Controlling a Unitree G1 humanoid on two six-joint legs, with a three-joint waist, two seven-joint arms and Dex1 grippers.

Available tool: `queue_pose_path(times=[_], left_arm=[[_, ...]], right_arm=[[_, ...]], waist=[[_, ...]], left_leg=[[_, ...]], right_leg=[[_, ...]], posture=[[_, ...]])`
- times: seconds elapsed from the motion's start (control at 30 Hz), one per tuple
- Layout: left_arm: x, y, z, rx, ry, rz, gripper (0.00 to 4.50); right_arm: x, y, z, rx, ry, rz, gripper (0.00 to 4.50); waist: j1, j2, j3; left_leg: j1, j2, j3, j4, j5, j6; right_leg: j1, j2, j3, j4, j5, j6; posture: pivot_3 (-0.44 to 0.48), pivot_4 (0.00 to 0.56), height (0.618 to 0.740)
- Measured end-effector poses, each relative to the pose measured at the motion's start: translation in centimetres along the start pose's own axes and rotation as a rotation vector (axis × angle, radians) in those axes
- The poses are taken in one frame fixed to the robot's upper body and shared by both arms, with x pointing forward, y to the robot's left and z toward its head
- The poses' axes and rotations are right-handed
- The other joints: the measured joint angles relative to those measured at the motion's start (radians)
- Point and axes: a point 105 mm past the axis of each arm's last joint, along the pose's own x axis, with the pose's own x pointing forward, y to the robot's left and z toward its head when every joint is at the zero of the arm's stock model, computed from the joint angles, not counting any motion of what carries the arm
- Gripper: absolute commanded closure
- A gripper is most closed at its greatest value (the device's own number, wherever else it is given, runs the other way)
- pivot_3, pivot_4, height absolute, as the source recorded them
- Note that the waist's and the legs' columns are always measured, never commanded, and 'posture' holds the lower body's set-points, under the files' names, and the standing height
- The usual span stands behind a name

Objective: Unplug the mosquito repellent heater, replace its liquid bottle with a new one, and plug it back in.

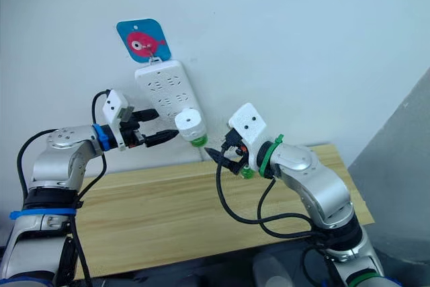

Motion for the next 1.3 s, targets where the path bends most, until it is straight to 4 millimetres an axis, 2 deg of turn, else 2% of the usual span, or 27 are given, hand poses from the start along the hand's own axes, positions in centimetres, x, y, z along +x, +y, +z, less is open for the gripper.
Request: queue_pose_path(times=[0.07, 0.17, 0.3, 0.37, 0.53, 0.73, 0.9, 1.3], left_arm=[[-0.9, -0.2, -0.4, 0.015, 0.020, 0.001, 0.01], [-2.7, -0.7, -1.2, 0.055, 0.065, 0.001, 0.00], [-4.7, -2.0, -1.4, 0.100, 0.064, -0.018, 0.00], [-5.2, -2.5, -1.2, 0.113, 0.050, -0.016, 0.00], [-6.8, -5.2, -1.4, 0.108, -0.028, 0.069, 0.00], [-7.8, -9.3, -1.5, 0.089, -0.068, 0.084, 0.00], [-7.6, -11.3, -0.8, 0.105, -0.090, 0.063, 0.00], [-5.6, -13.0, 0.5, 0.087, -0.132, 0.010, 0.00]], right_arm=[[-0.1, 0.5, 0.4, -0.022, -0.030, 0.044, 0.00], [-0.1, 0.9, 0.8, -0.038, -0.062, 0.085, 0.56], [0.3, 1.1, 0.7, -0.036, -0.078, 0.108, 1.99], [0.6, 1.1, 0.6, -0.033, -0.083, 0.116, 2.76], [2.0, 1.5, -0.1, -0.020, -0.087, 0.122, 4.48], [4.1, 1.6, -1.4, -0.033, -0.078, 0.098, 4.48], [5.4, 1.1, -2.4, -0.031, -0.063, 0.047, 4.48], [6.2, 0.5, -3.2, -0.022, -0.053, -0.010, 4.48]], waist=[[0.004, 0.000, 0.000], [0.008, 0.000, 0.000], [0.028, 0.001, 0.000], [0.046, 0.001, 0.001], [0.073, 0.000, 0.001], [0.109, 0.000, 0.000], [0.139, 0.000, 0.000], [0.156, 0.000, 0.000]], left_leg=[[0.000, 0.000, 0.000, 0.000, 0.000, 0.000], [0.000, 0.001, 0.000, 0.000, 0.000, 0.000], [0.000, 0.002, 0.000, 0.000, 0.000, 0.000], [0.000, 0.002, 0.000, 0.000, 0.000, 0.000], [0.001, 0.002, 0.000, 0.000, 0.000, 0.000], [0.002, 0.002, 0.001, 0.000, 0.000, 0.000], [0.003, 0.001, 0.001, 0.001, 0.000, -0.001], [0.003, 0.001, 0.001, 0.000, 0.000, -0.001]], right_leg=[[0.000, 0.001, 0.000, 0.000, 0.000, 0.000], [0.000, 0.001, 0.001, 0.000, 0.000, 0.000], [0.000, 0.001, 0.000, 0.000, 0.000, 0.000], [0.000, 0.001, 0.000, 0.000, 0.000, 0.000], [0.000, -0.001, 0.001, 0.000, 0.000, 0.000], [0.001, 0.000, 0.001, 0.000, 0.000, -0.001], [0.002, 0.002, 0.001, 0.000, 0.000, -0.001], [0.002, 0.006, 0.000, 0.000, 0.001, -0.005]], posture=[[-0.199, 0.092, 0.733], [-0.171, 0.091, 0.733], [-0.156, 0.090, 0.733], [-0.111, 0.082, 0.733], [-0.076, 0.075, 0.733], [-0.042, 0.076, 0.733], [-0.034, 0.075, 0.733], [-0.045, 0.069, 0.733]])
